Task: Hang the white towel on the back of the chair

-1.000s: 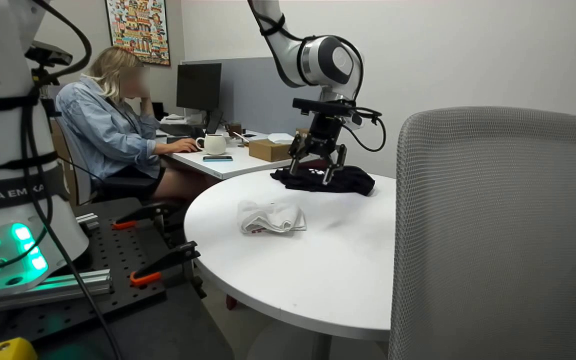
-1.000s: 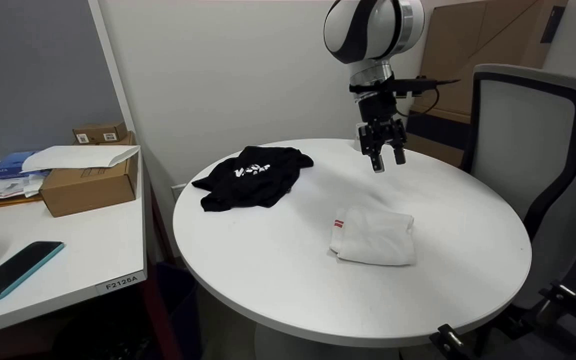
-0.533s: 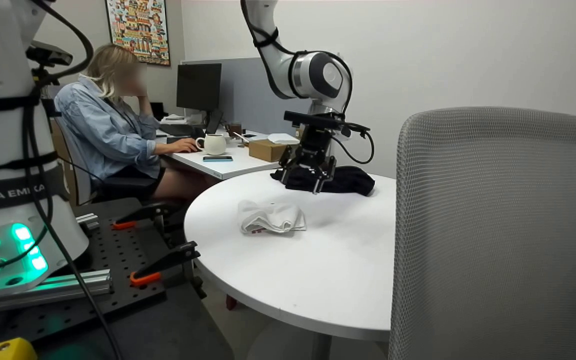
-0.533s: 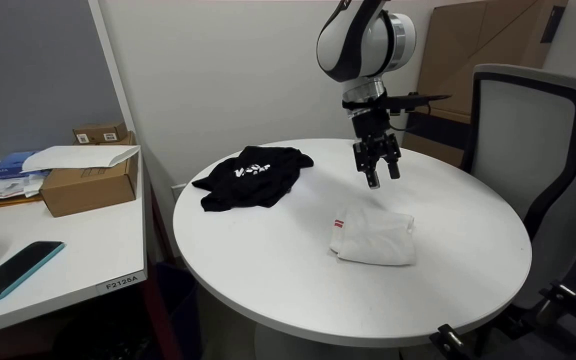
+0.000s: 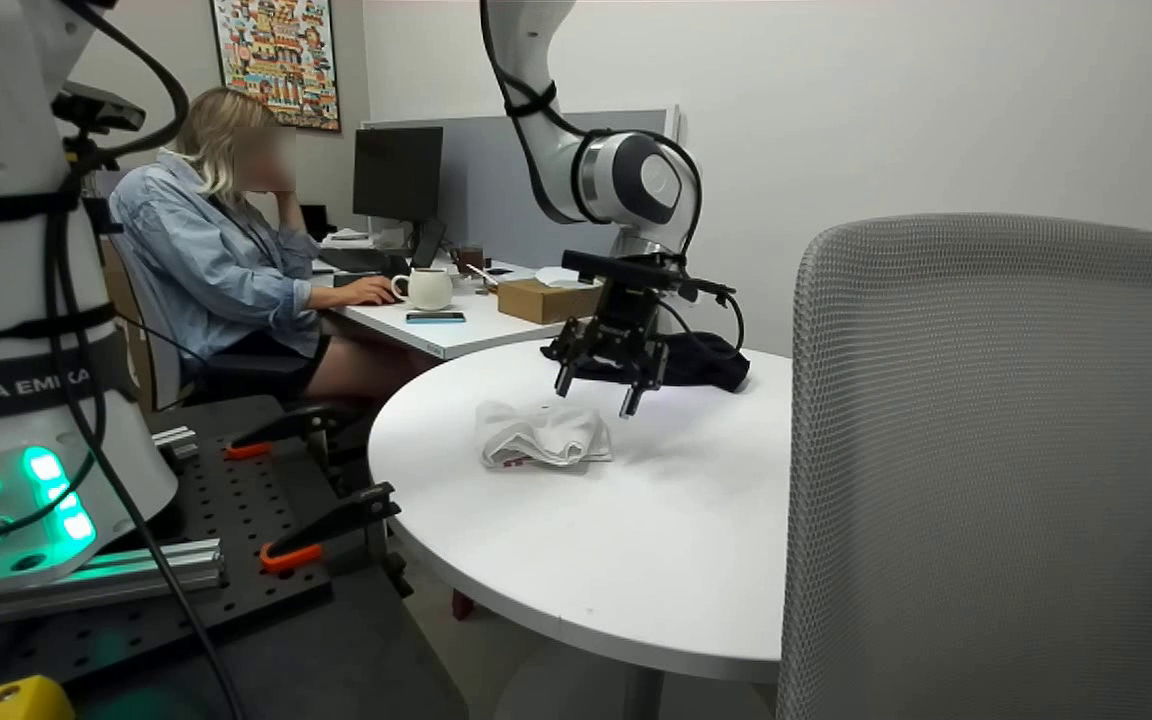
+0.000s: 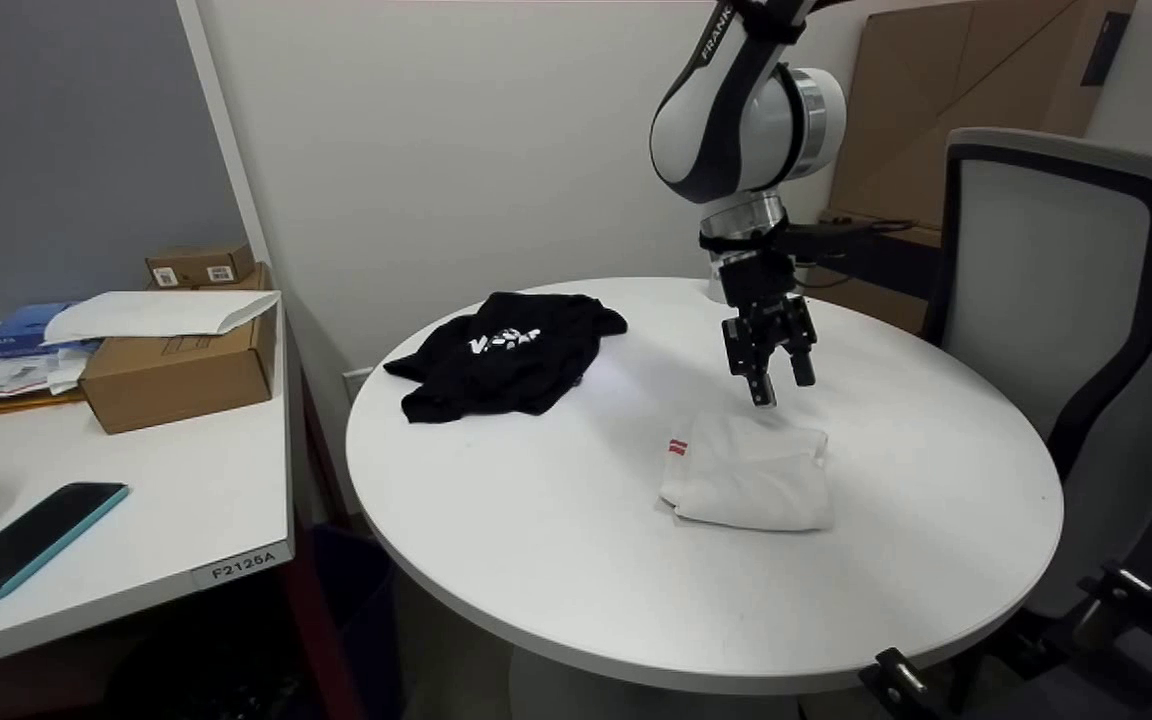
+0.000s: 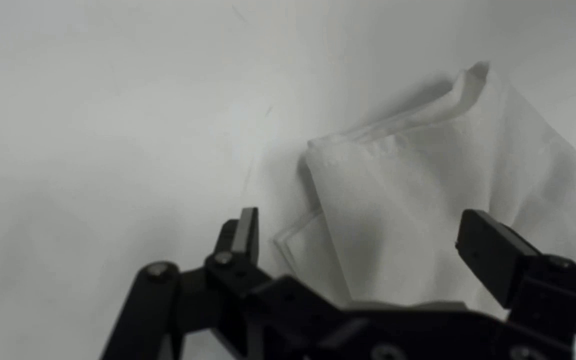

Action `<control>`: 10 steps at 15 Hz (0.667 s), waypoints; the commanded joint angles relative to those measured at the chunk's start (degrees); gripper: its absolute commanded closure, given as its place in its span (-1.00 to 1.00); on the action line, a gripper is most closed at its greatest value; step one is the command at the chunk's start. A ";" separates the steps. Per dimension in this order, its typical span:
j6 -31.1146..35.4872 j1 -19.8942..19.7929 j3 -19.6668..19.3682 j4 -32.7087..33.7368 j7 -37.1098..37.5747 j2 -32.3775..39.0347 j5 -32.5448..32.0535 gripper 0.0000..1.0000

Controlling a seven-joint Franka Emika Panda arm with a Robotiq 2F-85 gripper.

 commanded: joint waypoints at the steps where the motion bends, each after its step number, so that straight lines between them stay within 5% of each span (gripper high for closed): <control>1: 2.60 0.56 -0.52 -0.83 1.98 1.05 -1.12 -1.00; 8: 5.73 1.49 -1.13 -0.47 4.79 3.49 -2.21 -1.00; 10: 6.37 1.75 -1.12 -0.59 5.40 3.69 -2.24 -0.46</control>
